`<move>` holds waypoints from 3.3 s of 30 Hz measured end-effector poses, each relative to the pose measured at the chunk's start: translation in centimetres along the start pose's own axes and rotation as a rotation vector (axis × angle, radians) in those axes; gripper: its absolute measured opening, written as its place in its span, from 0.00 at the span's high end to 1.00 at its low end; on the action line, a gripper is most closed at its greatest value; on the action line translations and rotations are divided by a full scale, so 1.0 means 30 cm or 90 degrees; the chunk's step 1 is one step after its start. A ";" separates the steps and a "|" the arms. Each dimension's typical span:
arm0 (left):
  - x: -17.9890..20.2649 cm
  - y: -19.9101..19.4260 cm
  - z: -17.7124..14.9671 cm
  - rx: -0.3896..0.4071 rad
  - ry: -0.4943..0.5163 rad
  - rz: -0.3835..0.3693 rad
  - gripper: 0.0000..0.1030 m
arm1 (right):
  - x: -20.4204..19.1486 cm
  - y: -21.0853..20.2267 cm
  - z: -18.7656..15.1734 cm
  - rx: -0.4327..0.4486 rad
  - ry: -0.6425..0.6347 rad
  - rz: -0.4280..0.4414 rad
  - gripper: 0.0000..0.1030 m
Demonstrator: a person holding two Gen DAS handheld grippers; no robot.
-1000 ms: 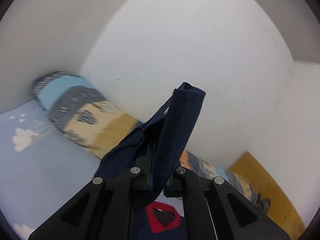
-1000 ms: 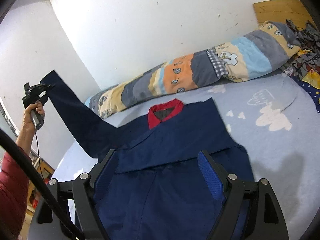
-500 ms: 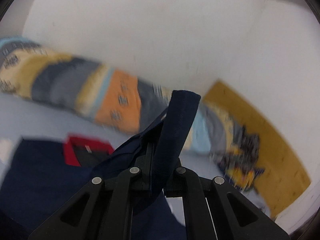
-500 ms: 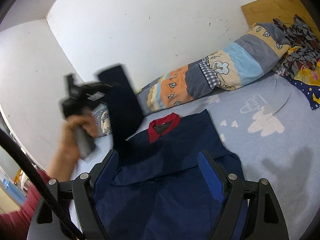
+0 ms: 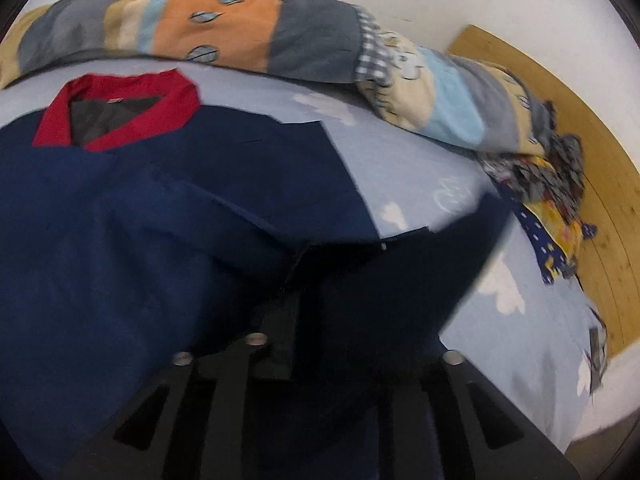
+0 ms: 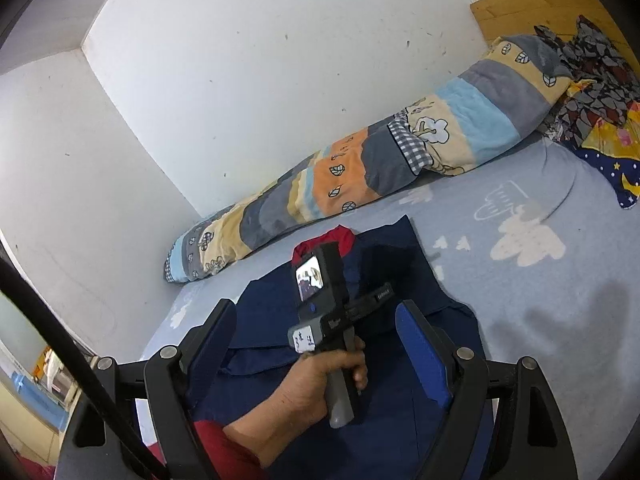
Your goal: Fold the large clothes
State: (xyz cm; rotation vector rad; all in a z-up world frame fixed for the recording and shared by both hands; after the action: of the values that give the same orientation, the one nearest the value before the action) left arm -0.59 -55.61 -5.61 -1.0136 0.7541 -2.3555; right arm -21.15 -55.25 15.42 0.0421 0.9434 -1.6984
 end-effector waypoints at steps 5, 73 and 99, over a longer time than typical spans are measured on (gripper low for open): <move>0.050 -0.158 0.026 0.017 0.048 -0.038 0.23 | 0.018 -0.004 0.006 0.005 0.014 -0.009 0.17; -0.638 -1.170 -0.728 -0.108 0.038 0.326 0.18 | 0.169 0.406 -0.559 -0.337 -0.232 -0.243 0.45; -0.551 -1.376 -1.088 -0.102 -0.181 0.198 0.52 | 0.488 -0.046 -0.680 -0.311 0.133 -0.184 0.27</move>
State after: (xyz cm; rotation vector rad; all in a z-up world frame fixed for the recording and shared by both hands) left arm -23.20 -5.29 -6.30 -1.1723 0.9234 -1.8640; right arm -36.31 -54.69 -4.63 -0.2566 1.5614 -1.6991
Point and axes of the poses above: each gripper's, at about its wrist camera, not at the fingertips, and y roughly the way its jaws point, x to its right, z to its top, the point moved 9 cm from there along y, roughly the way its jaws point, and after that the axes turned 12 degrees about -z, right-handed, at the moved point
